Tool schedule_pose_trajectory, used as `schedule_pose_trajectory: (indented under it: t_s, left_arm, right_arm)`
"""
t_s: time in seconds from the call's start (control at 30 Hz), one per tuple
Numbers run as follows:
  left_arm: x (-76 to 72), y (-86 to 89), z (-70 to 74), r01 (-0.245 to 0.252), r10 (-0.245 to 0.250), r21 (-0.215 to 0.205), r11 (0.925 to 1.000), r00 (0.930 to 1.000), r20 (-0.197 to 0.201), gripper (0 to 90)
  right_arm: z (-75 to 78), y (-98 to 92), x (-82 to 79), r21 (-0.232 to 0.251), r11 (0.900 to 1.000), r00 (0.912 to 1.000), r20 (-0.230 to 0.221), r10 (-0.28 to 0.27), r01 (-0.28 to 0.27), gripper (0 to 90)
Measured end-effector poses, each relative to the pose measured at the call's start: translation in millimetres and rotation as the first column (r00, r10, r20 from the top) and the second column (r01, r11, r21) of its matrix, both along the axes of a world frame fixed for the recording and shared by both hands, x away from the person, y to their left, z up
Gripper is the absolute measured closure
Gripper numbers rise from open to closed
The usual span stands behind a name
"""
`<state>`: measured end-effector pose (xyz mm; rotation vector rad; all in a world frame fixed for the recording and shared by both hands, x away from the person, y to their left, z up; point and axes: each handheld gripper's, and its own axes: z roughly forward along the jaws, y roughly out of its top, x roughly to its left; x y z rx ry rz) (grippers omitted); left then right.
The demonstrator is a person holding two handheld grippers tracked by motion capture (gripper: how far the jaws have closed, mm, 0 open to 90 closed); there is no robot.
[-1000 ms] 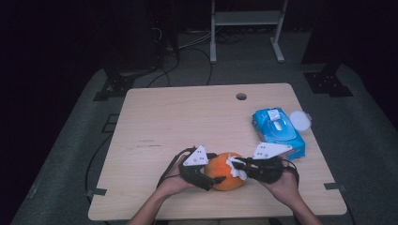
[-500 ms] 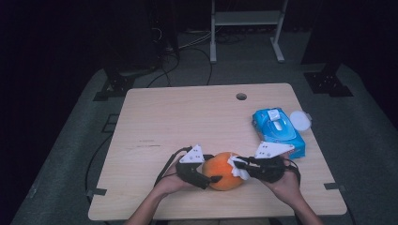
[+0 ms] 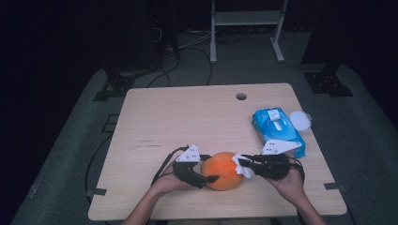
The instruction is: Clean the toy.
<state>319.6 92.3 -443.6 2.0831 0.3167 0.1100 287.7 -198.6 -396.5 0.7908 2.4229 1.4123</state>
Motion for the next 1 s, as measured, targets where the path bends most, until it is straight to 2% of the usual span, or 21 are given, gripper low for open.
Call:
schedule_pose_trajectory:
  t_s: [0.07, 0.23, 0.37, 0.43, 0.5, 0.57, 0.63, 0.7, 0.77, 0.83, 0.9, 1.0]
  left_arm:
    - [-1.6, -0.3, 0.1, -0.002, 0.002, -0.001, 1.0, 1.0, 0.005, 20.5]
    - [-4.6, -4.7, 3.2, 0.012, -0.013, 0.027, 0.9996, 0.9992, 0.038, 20.5]
    - [-4.3, -4.3, 1.6, 0.012, -0.012, 0.015, 0.9998, 0.9995, 0.029, 20.5]
    - [-4.4, -4.7, 1.5, 0.016, -0.017, 0.017, 0.9997, 0.9993, 0.033, 20.3]
    - [-4.7, -4.6, 1.8, 0.021, -0.022, 0.023, 0.9995, 0.999, 0.039, 20.2]
    - [-5.6, -4.1, 2.1, 0.032, -0.033, 0.036, 0.9988, 0.9984, 0.046, 20.1]
    - [-5.9, -3.3, 2.2, 0.035, -0.037, 0.04, 0.9986, 0.9982, 0.048, 20.1]
    - [-5.4, -2.9, 1.5, 0.03, -0.031, 0.034, 0.999, 0.9987, 0.04, 20.1]
    - [-5.4, -3.0, 1.7, 0.031, -0.032, 0.038, 0.9988, 0.9986, 0.041, 20.1]
    - [-6.8, -4.8, 2.1, 0.03, -0.031, 0.039, 0.9988, 0.9985, 0.046, 19.9]
    - [-8.1, -6.9, 2.3, 0.039, -0.041, 0.041, 0.9984, 0.9975, 0.057, 19.5]
    - [-10.1, -8.8, 2.5, 0.053, -0.056, 0.046, 0.9975, 0.9956, 0.075, 19.2]
  right_arm:
    - [0.2, 4.4, 0.3, -0.03, 1.0, 0.9999, 0.014, 0.001, 0.0, 79.2]
    - [-3.9, -10.6, 11.3, -0.025, 0.998, 0.9987, -0.011, -0.05, 0.049, 79.1]
    - [-7.5, -26.9, 15.9, 0.004, 0.995, 0.9943, -0.046, -0.096, 0.096, 79.1]
    - [-4.5, -25.9, 14.4, 0.026, 0.996, 0.9952, -0.05, -0.084, 0.086, 79.1]
    - [-1.6, -19.1, 11.7, 0.031, 0.998, 0.9977, -0.044, -0.052, 0.053, 79.1]
    - [-1.9, -10.9, 9.8, 0.0, 1.0, 0.9991, -0.028, -0.031, 0.031, 79.1]
    - [-3.9, -11.8, 11.2, 0.006, 1.0, 0.9987, -0.044, -0.024, 0.025, 79.0]
    - [-7.9, -20.4, 15.7, 0.021, 0.999, 0.9968, -0.071, -0.037, 0.039, 78.8]
    - [-10.9, -28.7, 18.2, 0.021, 0.997, 0.9936, -0.084, -0.075, 0.077, 78.8]
    - [-9.0, -32.8, 17.8, 0.031, 0.995, 0.9925, -0.084, -0.089, 0.092, 78.9]
    - [-3.2, -30.1, 15.4, 0.07, 0.995, 0.9946, -0.078, -0.068, 0.073, 78.9]
    - [0.1, -15.6, 13.5, 0.06, 0.998, 0.9977, -0.065, -0.021, 0.025, 78.8]
